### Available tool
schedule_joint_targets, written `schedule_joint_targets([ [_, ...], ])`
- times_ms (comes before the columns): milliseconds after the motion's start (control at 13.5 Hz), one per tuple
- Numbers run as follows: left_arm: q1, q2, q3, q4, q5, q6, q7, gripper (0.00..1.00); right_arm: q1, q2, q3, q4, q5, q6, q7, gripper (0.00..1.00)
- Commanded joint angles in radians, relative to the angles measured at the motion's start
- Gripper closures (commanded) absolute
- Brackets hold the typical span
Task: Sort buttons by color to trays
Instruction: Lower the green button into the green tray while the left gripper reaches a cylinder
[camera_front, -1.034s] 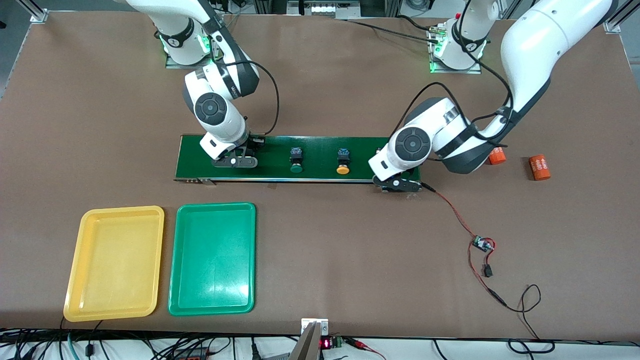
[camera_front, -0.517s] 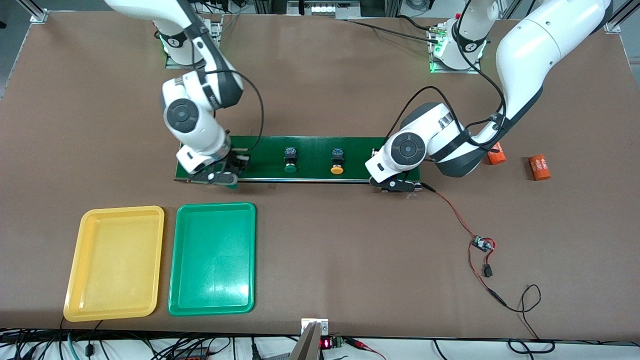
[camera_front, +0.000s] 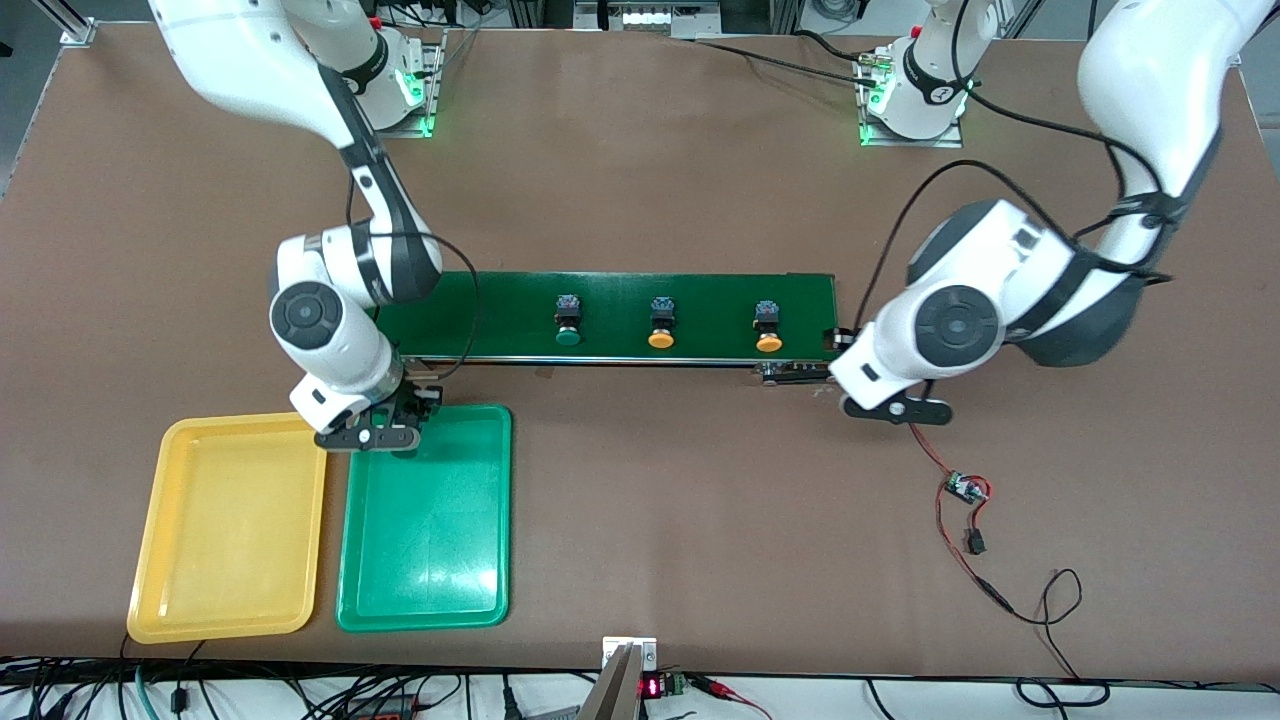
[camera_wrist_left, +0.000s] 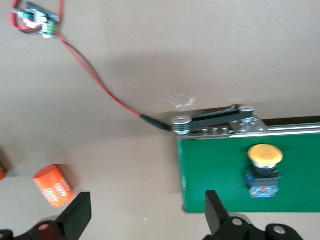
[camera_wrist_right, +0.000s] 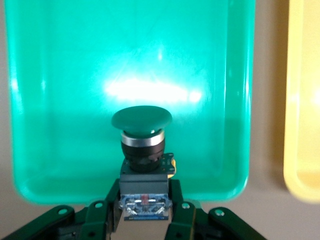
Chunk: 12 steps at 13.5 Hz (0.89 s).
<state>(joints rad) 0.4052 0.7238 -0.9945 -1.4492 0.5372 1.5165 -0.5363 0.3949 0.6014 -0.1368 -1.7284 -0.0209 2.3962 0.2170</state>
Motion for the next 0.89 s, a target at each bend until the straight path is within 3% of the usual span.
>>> schedule_joint_targets([
  [0,0.052,-0.035,-0.024,0.009,-0.002,-0.058,0.106,0.00,-0.039,0.064,0.003,0.040,-0.019,0.075,-0.105,0.74],
  [222,0.096,-0.067,0.000,-0.007,-0.014,-0.070,0.212,0.00,-0.050,0.119,0.003,0.096,-0.020,0.113,-0.132,0.74],
  [443,0.058,-0.153,0.207,-0.054,-0.072,-0.055,0.384,0.00,-0.067,0.167,0.003,0.135,-0.017,0.124,-0.177,0.73],
  [517,0.044,-0.179,0.291,-0.083,-0.132,-0.035,0.425,0.00,-0.067,0.169,0.003,0.135,-0.017,0.130,-0.176,0.55],
  [591,0.040,-0.219,0.375,-0.135,-0.187,0.015,0.468,0.00,-0.068,0.167,0.003,0.135,-0.008,0.130,-0.166,0.01],
  [812,0.030,-0.367,0.537,-0.441,-0.285,0.242,0.489,0.00,-0.056,0.129,0.005,0.124,0.028,0.109,-0.154,0.00],
])
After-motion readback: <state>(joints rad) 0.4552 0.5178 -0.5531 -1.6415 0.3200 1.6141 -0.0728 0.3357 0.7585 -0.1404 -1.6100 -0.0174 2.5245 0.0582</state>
